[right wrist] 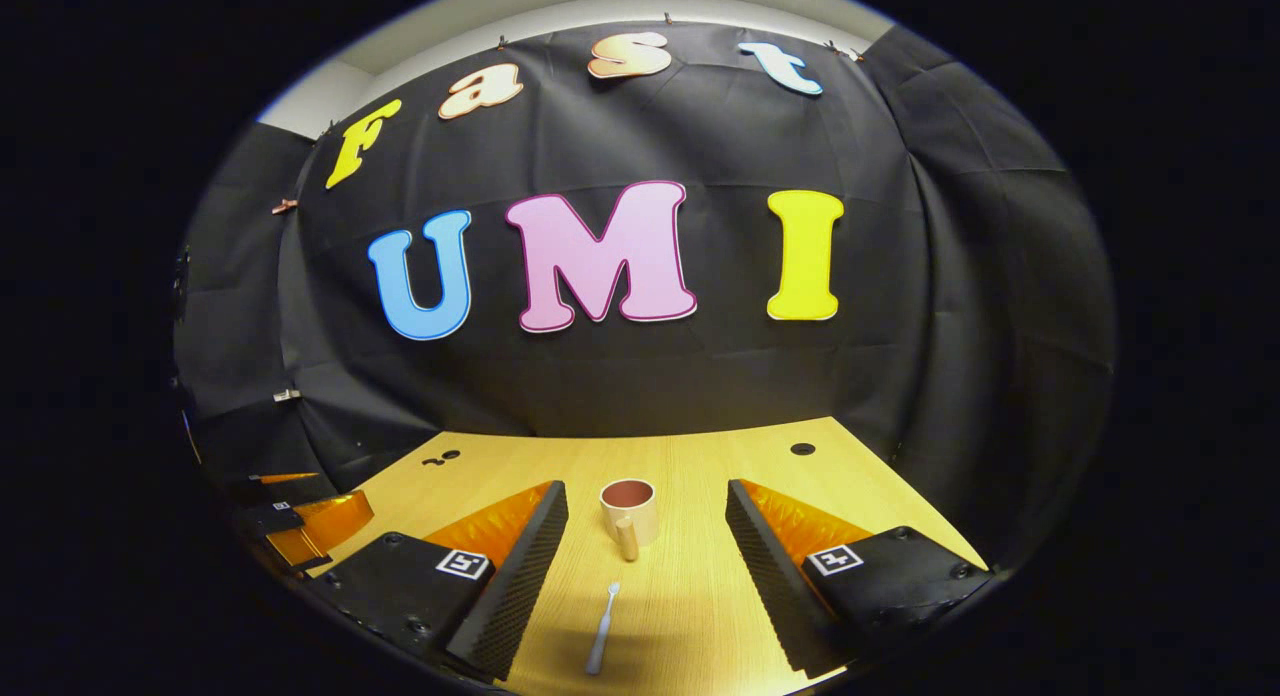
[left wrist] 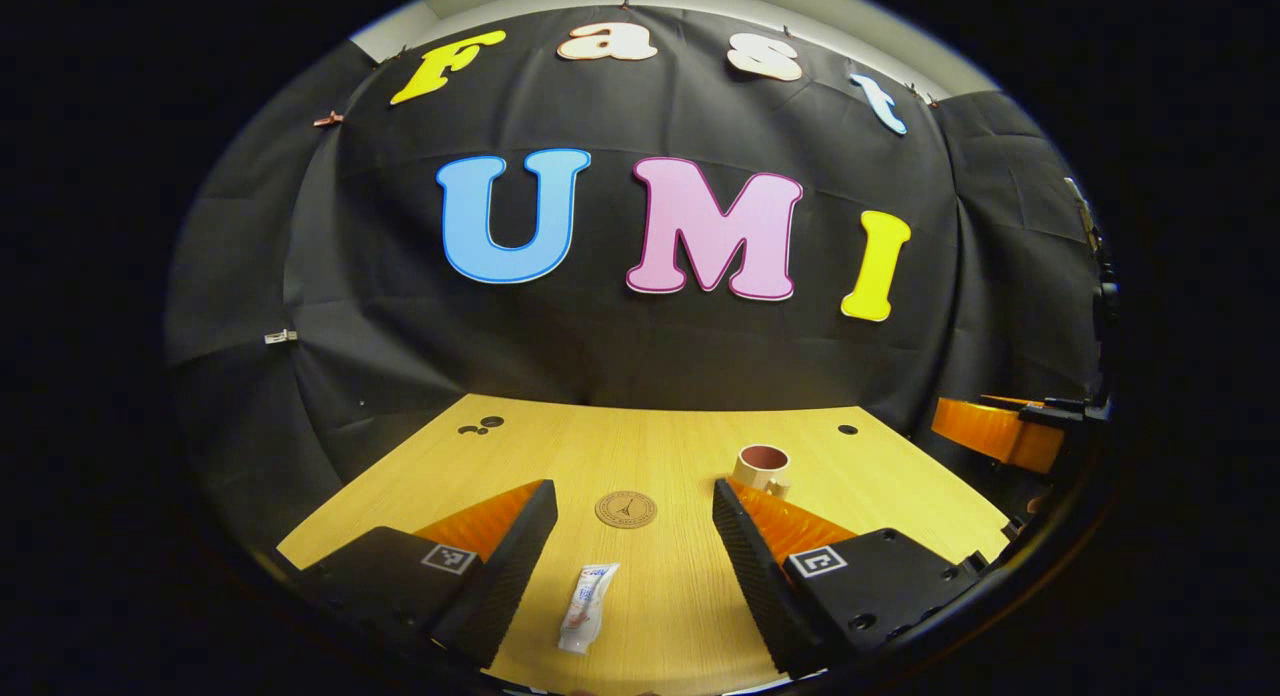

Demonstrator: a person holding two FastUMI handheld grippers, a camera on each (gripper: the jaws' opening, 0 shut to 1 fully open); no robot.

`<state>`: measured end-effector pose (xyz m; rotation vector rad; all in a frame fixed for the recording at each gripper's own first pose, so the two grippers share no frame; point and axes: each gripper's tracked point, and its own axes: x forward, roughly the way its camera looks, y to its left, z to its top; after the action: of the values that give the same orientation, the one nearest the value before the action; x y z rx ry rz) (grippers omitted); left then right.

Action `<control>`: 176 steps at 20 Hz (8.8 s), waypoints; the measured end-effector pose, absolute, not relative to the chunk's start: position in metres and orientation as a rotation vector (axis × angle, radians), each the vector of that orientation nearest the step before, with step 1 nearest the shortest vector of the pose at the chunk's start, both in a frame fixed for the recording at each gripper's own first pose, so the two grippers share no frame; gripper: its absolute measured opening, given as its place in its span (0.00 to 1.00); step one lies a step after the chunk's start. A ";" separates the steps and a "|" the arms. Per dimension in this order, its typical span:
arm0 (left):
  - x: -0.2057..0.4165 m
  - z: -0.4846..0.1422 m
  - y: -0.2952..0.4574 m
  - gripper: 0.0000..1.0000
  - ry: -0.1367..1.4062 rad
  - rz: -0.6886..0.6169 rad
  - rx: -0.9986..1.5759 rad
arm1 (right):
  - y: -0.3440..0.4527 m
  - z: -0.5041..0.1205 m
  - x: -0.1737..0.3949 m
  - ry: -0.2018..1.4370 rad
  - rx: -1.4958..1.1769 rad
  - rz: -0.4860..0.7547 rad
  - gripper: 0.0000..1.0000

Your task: Put the toothbrush and toothpaste on the desktop into the cup, then pick up the cup and place it on the coaster on the desktop.

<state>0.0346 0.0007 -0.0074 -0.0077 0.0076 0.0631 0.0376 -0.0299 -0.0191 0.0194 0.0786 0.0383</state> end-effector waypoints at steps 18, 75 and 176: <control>0.082 -0.134 0.050 0.98 0.311 0.150 -0.039 | -0.052 -0.072 0.084 0.270 0.106 0.051 0.98; 0.071 -0.167 0.063 0.33 0.547 0.041 -0.103 | 0.023 -0.310 0.082 1.007 -0.083 -0.007 0.13; 0.212 -0.118 -0.038 0.98 0.162 -0.174 -0.382 | -0.006 -0.163 0.273 0.060 0.127 0.198 0.75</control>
<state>0.2120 -0.0378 -0.1181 -0.3816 0.1618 -0.1742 0.2734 -0.0057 -0.1627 0.1273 0.0601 0.1979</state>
